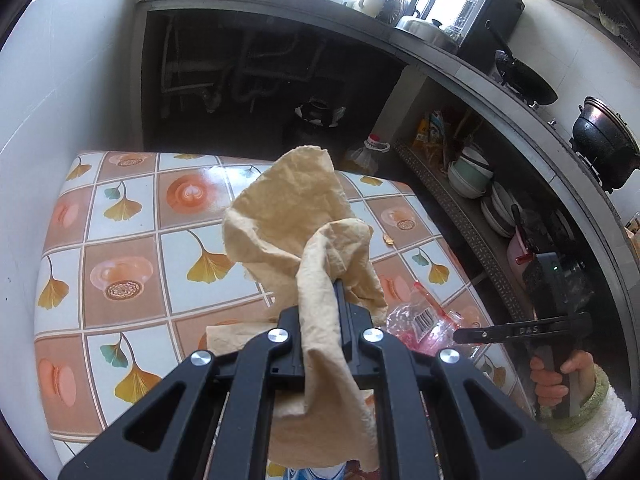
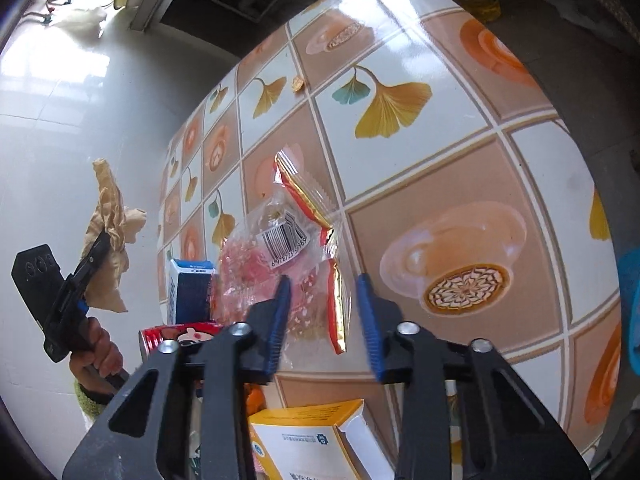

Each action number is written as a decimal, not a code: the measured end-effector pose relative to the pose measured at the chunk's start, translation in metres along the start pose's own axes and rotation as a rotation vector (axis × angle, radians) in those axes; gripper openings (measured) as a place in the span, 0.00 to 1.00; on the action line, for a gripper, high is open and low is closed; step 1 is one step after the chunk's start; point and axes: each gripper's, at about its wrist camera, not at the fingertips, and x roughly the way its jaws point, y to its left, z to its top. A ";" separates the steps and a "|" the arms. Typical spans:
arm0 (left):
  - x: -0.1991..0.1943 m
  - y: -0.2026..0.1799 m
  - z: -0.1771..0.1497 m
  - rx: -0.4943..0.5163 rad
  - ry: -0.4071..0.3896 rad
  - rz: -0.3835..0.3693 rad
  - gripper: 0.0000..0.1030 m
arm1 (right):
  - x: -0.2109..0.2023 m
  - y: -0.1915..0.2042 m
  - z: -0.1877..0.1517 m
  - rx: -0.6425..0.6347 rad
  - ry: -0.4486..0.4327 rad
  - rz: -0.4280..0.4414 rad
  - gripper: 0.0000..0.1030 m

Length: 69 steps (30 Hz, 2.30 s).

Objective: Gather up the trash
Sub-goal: 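Carry the tan paper and clear wrapper to the blue wastebasket with both tools, then open both tools to drop the paper and wrapper into the wastebasket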

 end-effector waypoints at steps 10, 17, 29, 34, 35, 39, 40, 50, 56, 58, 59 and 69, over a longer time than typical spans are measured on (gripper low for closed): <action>-0.045 -0.037 -0.002 0.061 -0.086 -0.014 0.06 | -0.055 -0.018 -0.022 0.106 -0.197 0.180 0.00; -0.084 -0.092 0.003 0.140 -0.142 -0.010 0.06 | -0.146 -0.026 -0.053 0.088 -0.424 0.218 0.00; -0.106 -0.254 -0.027 0.326 -0.106 -0.146 0.06 | -0.262 -0.097 -0.168 0.089 -0.688 0.199 0.00; -0.074 -0.329 -0.050 0.390 -0.018 -0.239 0.06 | -0.277 -0.156 -0.218 0.198 -0.747 0.213 0.00; -0.064 -0.340 -0.054 0.398 -0.002 -0.252 0.06 | -0.281 -0.173 -0.230 0.231 -0.761 0.213 0.00; -0.027 -0.388 -0.071 0.427 0.065 -0.308 0.06 | -0.289 -0.224 -0.265 0.339 -0.802 0.193 0.00; -0.016 -0.400 -0.075 0.433 0.085 -0.320 0.06 | -0.290 -0.238 -0.274 0.370 -0.809 0.187 0.00; 0.099 -0.488 -0.123 0.438 0.304 -0.371 0.06 | -0.274 -0.346 -0.333 0.637 -0.845 0.042 0.00; 0.180 -0.520 -0.155 0.413 0.459 -0.350 0.06 | -0.258 -0.383 -0.343 0.726 -0.845 -0.131 0.00; 0.206 -0.525 -0.165 0.406 0.497 -0.337 0.06 | -0.251 -0.394 -0.337 0.753 -0.834 -0.157 0.00; 0.217 -0.526 -0.171 0.404 0.518 -0.333 0.06 | -0.248 -0.400 -0.336 0.760 -0.829 -0.163 0.00; 0.315 -0.542 -0.211 0.360 0.649 -0.268 0.06 | -0.203 -0.443 -0.276 0.780 -0.772 -0.160 0.00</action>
